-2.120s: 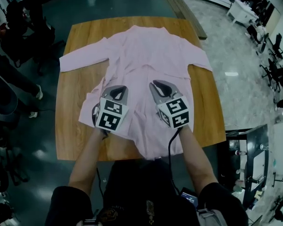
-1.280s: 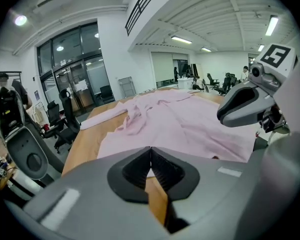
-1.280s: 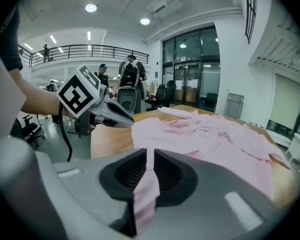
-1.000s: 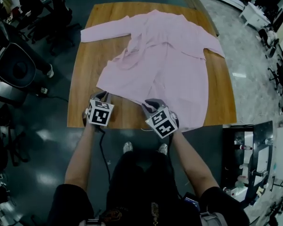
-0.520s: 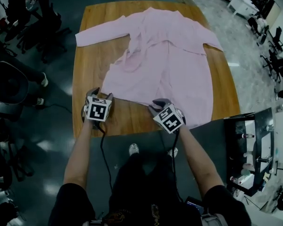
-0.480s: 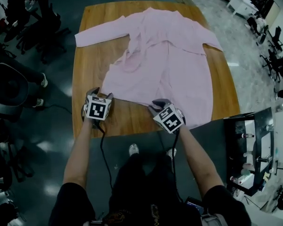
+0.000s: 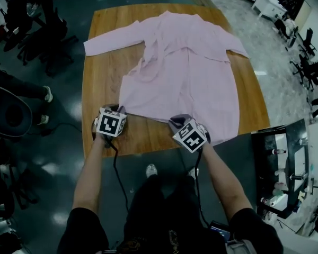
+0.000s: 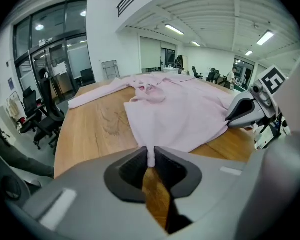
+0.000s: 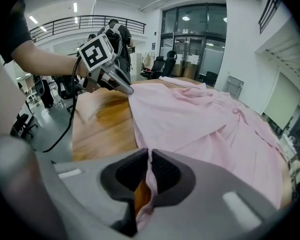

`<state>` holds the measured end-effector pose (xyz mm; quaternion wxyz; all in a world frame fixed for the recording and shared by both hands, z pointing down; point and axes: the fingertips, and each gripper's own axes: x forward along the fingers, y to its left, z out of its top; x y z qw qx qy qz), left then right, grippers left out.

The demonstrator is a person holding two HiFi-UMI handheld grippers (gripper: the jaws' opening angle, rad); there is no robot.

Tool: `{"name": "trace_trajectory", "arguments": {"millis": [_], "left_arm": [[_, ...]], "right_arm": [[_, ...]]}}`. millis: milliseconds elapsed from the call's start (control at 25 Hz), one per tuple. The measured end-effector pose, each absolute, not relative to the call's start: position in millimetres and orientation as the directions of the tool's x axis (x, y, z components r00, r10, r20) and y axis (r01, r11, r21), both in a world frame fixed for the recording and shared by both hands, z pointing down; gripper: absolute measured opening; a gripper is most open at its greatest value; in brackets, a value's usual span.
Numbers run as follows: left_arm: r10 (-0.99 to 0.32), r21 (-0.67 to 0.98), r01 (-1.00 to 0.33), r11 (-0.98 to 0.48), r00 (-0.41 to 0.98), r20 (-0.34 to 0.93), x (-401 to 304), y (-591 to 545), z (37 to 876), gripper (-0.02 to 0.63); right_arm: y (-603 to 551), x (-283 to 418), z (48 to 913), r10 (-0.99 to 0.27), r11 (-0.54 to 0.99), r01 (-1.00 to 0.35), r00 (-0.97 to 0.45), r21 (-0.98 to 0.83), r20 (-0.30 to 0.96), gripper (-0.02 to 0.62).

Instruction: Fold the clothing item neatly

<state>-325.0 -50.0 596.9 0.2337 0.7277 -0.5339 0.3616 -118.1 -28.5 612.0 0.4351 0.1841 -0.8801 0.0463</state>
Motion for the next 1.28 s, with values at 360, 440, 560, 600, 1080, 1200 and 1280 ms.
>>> {"name": "trace_trajectory", "arguments": {"millis": [360, 440, 560, 600, 1080, 1200, 1280], "left_arm": [[-0.601, -0.083, -0.925, -0.370, 0.170, 0.781, -315, 34, 571, 0.049], [-0.574, -0.065, -0.929, -0.364, 0.169, 0.802, -312, 58, 575, 0.049], [-0.537, -0.055, -0.931, -0.361, 0.160, 0.828, -307, 91, 584, 0.050], [-0.528, -0.054, -0.932, -0.358, 0.154, 0.835, -305, 101, 585, 0.049], [-0.472, -0.090, -0.926, -0.367, 0.102, 0.876, -278, 181, 595, 0.051], [-0.476, -0.109, -0.927, -0.359, 0.081, 0.876, -277, 191, 598, 0.051], [-0.480, -0.113, -0.929, -0.351, 0.075, 0.874, -276, 194, 602, 0.052]], "right_arm": [[35, -109, 592, -0.273, 0.941, -0.324, -0.569, 0.094, 0.775, 0.029], [52, -107, 592, -0.256, 0.946, -0.315, -0.576, 0.079, 0.776, 0.029], [77, -101, 592, -0.243, 0.949, -0.309, -0.585, 0.064, 0.774, 0.029], [85, -99, 591, -0.241, 0.950, -0.305, -0.588, 0.064, 0.772, 0.029], [158, -68, 596, -0.210, 0.966, -0.247, -0.585, 0.075, 0.783, 0.029], [166, -66, 601, -0.208, 0.967, -0.240, -0.574, 0.080, 0.792, 0.029], [168, -66, 606, -0.215, 0.966, -0.243, -0.567, 0.088, 0.795, 0.029]]}}
